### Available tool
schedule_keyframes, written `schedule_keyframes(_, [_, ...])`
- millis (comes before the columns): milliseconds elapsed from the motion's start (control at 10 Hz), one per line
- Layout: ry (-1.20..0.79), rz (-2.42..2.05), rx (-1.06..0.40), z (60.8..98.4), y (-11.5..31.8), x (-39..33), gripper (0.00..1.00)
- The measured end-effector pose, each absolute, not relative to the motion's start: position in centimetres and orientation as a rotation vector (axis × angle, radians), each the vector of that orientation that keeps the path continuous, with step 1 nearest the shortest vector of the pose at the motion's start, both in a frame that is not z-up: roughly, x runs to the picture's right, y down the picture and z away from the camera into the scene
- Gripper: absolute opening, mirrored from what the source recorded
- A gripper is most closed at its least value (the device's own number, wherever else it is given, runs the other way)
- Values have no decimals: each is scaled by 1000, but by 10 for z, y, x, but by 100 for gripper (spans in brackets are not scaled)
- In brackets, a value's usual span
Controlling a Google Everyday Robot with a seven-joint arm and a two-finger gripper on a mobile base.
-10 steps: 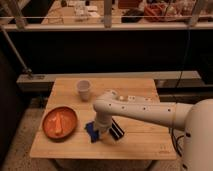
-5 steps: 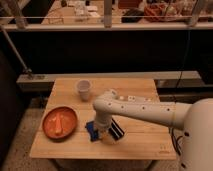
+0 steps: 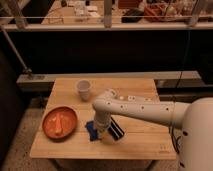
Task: Wipe the white sponge on the table
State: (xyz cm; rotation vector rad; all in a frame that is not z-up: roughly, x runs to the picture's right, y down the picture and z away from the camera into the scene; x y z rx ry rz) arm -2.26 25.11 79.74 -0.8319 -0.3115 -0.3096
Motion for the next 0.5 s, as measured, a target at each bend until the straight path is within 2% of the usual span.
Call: schedule_keyframes(500, [-289,-271,-839,797,250,-24,7])
